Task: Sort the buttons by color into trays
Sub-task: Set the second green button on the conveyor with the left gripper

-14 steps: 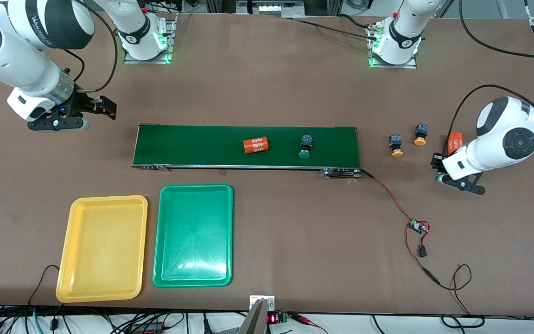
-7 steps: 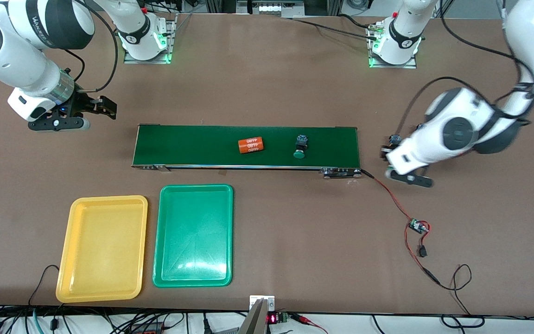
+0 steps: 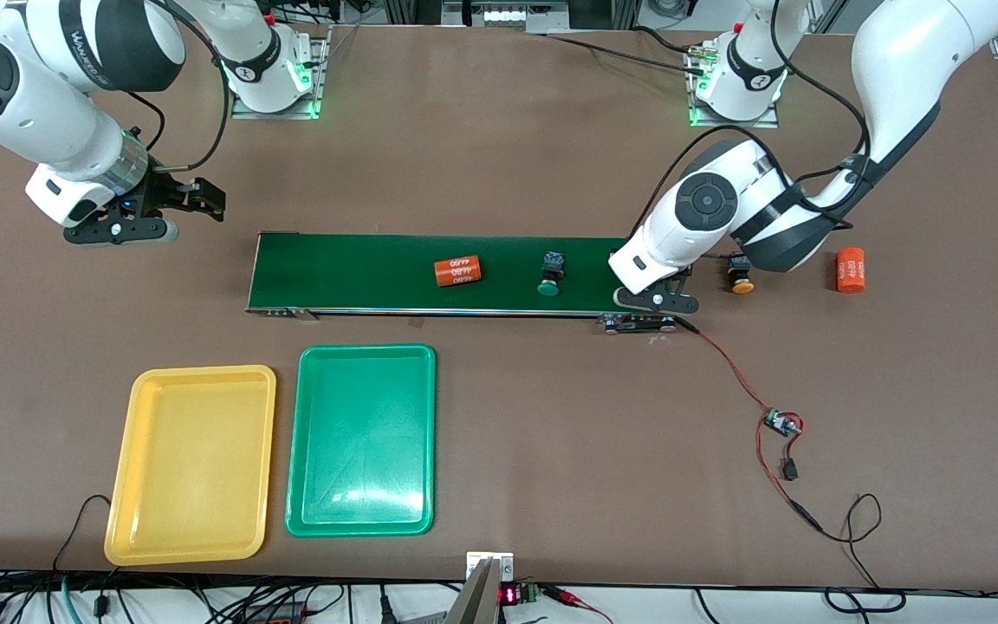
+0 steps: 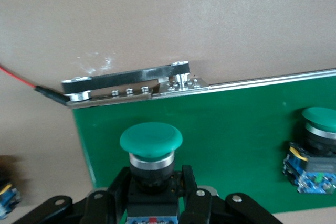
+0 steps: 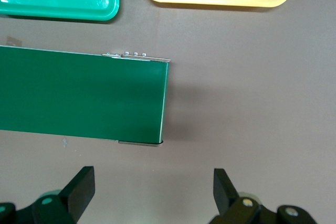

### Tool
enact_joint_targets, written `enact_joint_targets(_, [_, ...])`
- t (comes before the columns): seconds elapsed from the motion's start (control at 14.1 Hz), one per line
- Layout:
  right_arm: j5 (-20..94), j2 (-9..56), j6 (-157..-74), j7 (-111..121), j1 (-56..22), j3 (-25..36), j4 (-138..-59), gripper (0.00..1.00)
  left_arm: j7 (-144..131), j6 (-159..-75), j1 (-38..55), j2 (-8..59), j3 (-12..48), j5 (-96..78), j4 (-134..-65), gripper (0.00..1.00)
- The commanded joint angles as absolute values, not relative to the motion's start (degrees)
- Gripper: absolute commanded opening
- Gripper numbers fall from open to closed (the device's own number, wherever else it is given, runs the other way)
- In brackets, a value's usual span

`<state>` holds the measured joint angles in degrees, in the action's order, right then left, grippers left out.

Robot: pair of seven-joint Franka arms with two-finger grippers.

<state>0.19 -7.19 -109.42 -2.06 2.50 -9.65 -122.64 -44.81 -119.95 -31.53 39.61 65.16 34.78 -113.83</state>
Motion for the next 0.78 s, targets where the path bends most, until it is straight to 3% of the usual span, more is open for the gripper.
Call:
enact_joint_targets(0.0, [0.97, -7.82, -109.42, -2.11, 2.11, -9.58, -123.31, 1.00, -46.76, -122.87, -28.84, 40.17, 62.23, 34.89, -115.31, 0.33])
enact_joint_targets(0.07, [0.97, -7.82, -109.42, -2.11, 2.11, -9.58, -123.31, 1.00, -47.37, -122.87, -28.22, 40.17, 61.53, 34.89, -115.49, 0.41])
enact_joint_targets(0.21, [0.97, -7.82, -109.42, -2.11, 2.11, -9.58, -123.31, 1.00, -48.42, -122.87, -28.13, 39.90, 61.52, 34.89, -115.31, 0.89])
enact_joint_targets(0.28, [0.97, -7.82, -109.42, -2.11, 2.02, -9.58, -123.31, 1.00, -48.25, -122.52, -28.56, 39.55, 61.52, 34.98, -115.05, 1.00])
enact_joint_targets(0.5, [0.97, -7.74, -109.07, -2.28, 1.93, -9.58, -123.31, 1.00, -47.72, -120.86, -31.54, 37.45, 63.10, 34.98, -113.83, 1.00])
enact_joint_targets(0.71, [0.97, -7.65, -108.81, -1.32, 1.93, -9.58, -123.22, 1.00, -46.50, -110.08, -33.40, 37.18, 66.70, 34.89, -107.17, 1.00])
